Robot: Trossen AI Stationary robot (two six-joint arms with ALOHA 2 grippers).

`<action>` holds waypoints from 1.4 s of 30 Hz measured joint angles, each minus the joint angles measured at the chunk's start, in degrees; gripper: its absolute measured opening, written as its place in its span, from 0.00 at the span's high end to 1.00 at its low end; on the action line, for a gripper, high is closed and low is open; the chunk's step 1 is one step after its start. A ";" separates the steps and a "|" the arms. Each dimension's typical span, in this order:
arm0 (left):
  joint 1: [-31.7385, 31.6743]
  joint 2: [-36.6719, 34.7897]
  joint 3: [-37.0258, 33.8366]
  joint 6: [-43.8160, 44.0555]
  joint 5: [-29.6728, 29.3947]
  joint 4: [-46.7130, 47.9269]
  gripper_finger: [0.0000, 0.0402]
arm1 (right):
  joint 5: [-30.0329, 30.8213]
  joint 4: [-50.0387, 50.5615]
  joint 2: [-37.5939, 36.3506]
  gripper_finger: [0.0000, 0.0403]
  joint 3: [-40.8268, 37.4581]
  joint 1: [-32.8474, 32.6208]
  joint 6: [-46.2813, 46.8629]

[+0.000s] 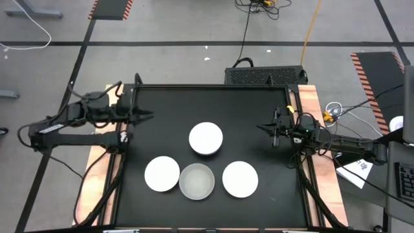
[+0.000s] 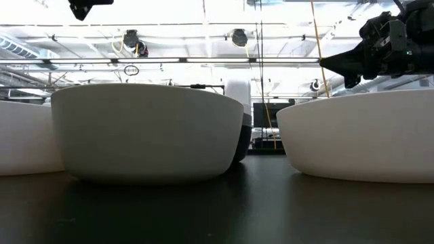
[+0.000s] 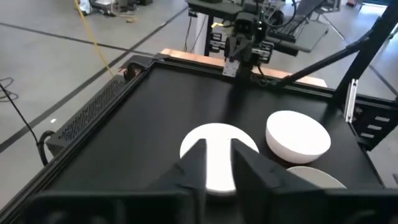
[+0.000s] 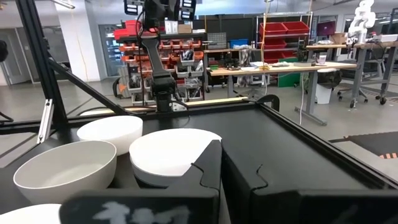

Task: Nest bowls inside each other
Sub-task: Stack the right white bowl on the white bowl

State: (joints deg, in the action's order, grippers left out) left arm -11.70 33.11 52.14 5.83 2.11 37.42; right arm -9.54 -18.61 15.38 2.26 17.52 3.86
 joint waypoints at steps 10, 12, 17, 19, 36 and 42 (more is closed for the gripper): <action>0.21 -4.92 -7.59 -3.81 2.76 -6.22 0.99 | 0.00 0.07 0.02 1.00 -0.02 0.00 1.05; 0.21 -6.51 -10.69 -4.42 3.93 -9.48 0.99 | 0.00 0.07 0.02 1.00 -0.01 0.00 1.05; 0.22 -10.82 -18.08 -5.35 6.91 -16.54 0.99 | 0.00 0.07 0.02 1.00 -0.02 0.00 1.46; 0.20 -12.33 -20.82 -5.53 6.93 -19.26 0.99 | 0.00 0.07 0.02 1.00 -0.02 0.00 1.49; 0.17 -24.01 -38.32 -6.32 13.05 -34.55 0.99 | 0.00 1.37 0.02 1.00 -0.01 0.00 2.91; 0.21 -24.71 -42.69 -5.69 16.49 -38.90 0.99 | 0.00 1.29 0.00 1.00 0.00 0.00 2.58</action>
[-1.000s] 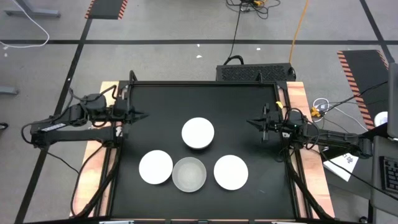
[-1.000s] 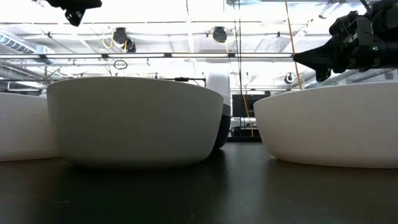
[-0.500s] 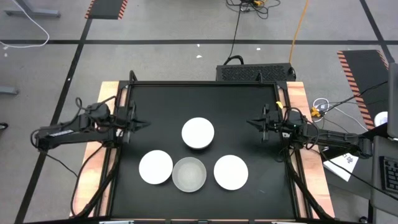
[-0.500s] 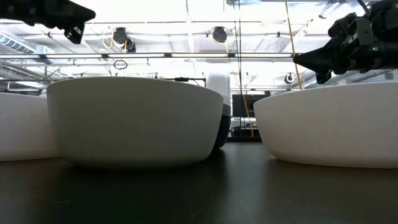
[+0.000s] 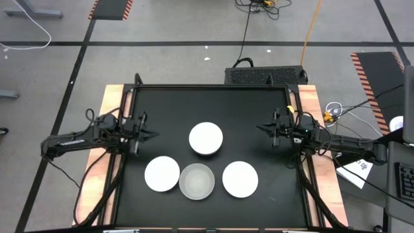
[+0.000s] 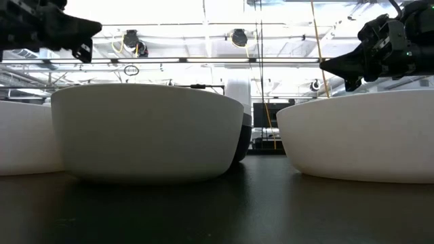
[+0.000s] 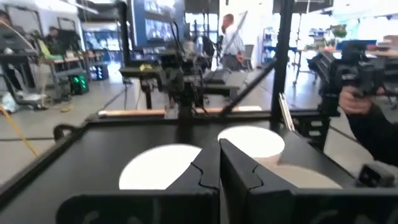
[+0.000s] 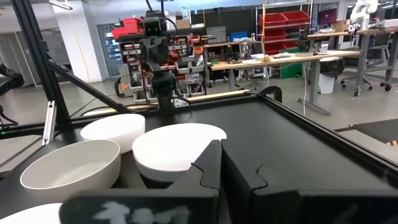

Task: Nest bowls inside each other
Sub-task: Stack the right white bowl on the white bowl

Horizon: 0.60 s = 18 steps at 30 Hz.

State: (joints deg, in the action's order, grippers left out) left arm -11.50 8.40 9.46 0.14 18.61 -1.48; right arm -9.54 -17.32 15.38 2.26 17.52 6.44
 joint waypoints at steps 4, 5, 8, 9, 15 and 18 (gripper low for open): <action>-0.01 0.02 -1.41 -0.06 0.12 0.15 0.99 | 0.00 0.04 0.01 1.00 -0.01 0.00 0.00; -0.01 0.02 -1.81 -0.02 0.12 0.09 1.00 | 0.00 0.04 0.02 1.00 -0.02 0.00 0.00; -0.01 0.04 -2.96 -0.08 0.50 0.33 0.99 | 0.00 0.04 0.01 1.00 -0.01 0.00 -0.02; -0.01 0.04 -3.27 -0.26 0.89 0.29 0.99 | 0.00 0.04 0.01 1.00 -0.02 0.00 -0.02; -0.01 0.04 -7.08 -0.92 1.97 -3.41 0.99 | 0.00 0.07 0.00 1.00 0.00 0.00 -0.04; -0.01 0.04 -8.69 -0.38 1.99 -5.78 0.99 | 0.00 0.04 0.02 1.00 -0.01 0.01 -0.07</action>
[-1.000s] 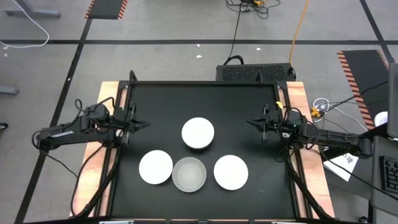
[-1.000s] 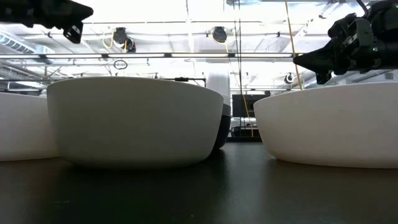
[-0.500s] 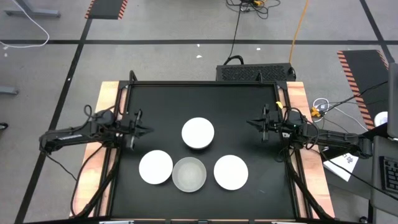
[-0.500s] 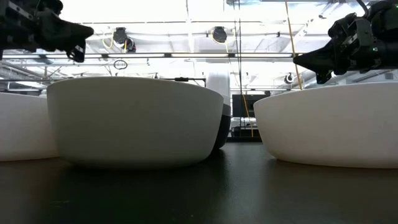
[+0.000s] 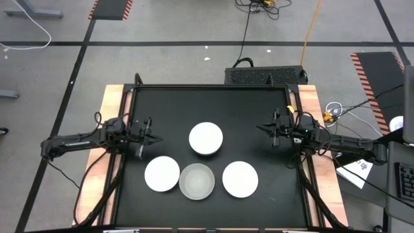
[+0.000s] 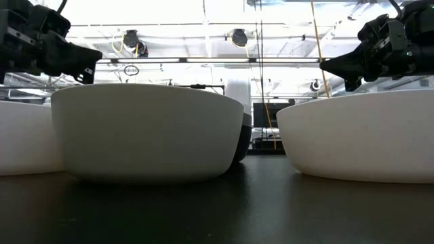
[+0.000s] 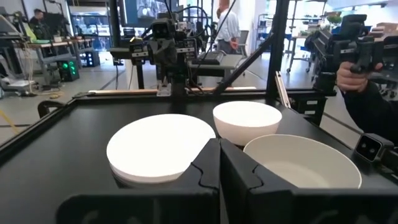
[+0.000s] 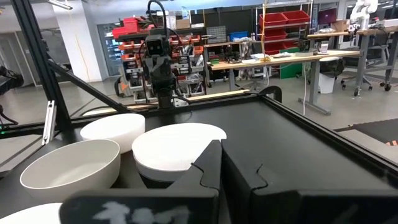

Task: Nest bowls inside each other
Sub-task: Stack the right white bowl on the white bowl

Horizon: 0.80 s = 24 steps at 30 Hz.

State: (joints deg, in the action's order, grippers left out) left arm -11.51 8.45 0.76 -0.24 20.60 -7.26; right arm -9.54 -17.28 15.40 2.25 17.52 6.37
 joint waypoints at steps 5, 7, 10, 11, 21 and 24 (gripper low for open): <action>-0.02 0.00 -0.21 0.38 0.11 -0.29 0.98 | 0.00 -0.11 -0.02 1.00 -0.01 -0.01 -0.17; -0.02 0.00 -0.21 0.41 0.11 -0.38 0.98 | 0.00 -0.11 0.00 1.00 -0.01 0.00 -0.17; -0.02 0.00 -0.21 0.63 0.11 -0.38 0.99 | 0.00 -0.03 0.00 1.00 0.00 -0.01 -0.21; -0.02 0.00 -0.21 0.78 0.11 -0.38 0.99 | 0.00 -0.01 -0.01 1.00 -0.01 -0.01 -0.39; -0.02 0.00 -0.21 0.78 0.38 -0.58 0.98 | -4.84 -4.51 0.11 1.00 0.01 0.00 -1.88; -0.02 0.00 -0.21 1.02 0.40 -0.58 0.97 | -6.84 -10.30 0.07 0.98 0.29 -0.01 -1.40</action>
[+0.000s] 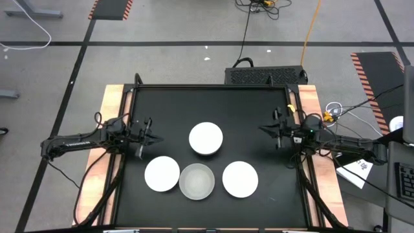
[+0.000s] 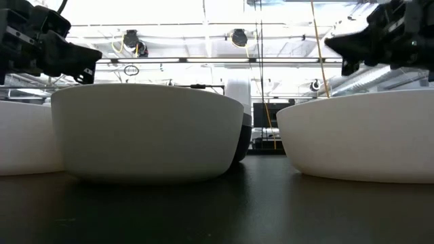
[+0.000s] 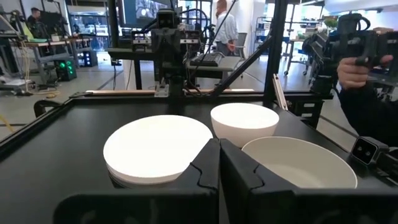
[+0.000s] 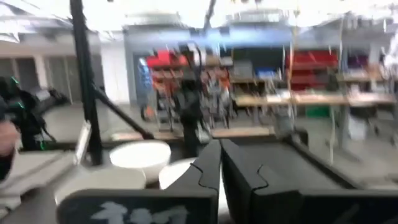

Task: Nest bowls inside each other
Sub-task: Stack the right white bowl on the white bowl

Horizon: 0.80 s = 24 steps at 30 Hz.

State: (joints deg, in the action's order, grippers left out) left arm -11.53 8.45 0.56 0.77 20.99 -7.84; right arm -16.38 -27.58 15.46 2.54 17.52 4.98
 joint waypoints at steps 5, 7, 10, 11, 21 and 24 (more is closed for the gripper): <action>0.00 0.00 0.02 0.88 0.04 -0.04 0.96 | -0.41 2.49 1.12 0.86 4.50 0.00 0.01; 0.00 0.00 0.02 0.90 0.07 -0.03 0.96 | -0.43 3.43 2.01 0.79 7.13 0.00 -0.11; 0.00 0.08 0.02 0.90 0.09 0.38 0.96 | -0.48 6.87 4.69 0.66 10.91 0.00 0.17; 0.00 0.17 0.02 0.91 0.09 0.58 0.96 | -0.46 7.99 5.75 0.62 12.19 0.00 0.24; 0.00 0.17 0.07 -1.11 -0.33 4.29 0.96 | -0.46 20.28 16.22 0.40 22.50 -4.77 -0.49; 0.00 0.17 0.07 -1.33 -0.45 4.32 0.96 | -0.48 22.74 18.46 0.39 24.62 -7.65 -1.76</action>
State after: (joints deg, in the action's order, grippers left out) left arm -11.53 8.62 0.62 -0.55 20.54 -3.51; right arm -16.86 -4.84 33.92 27.16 9.87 3.22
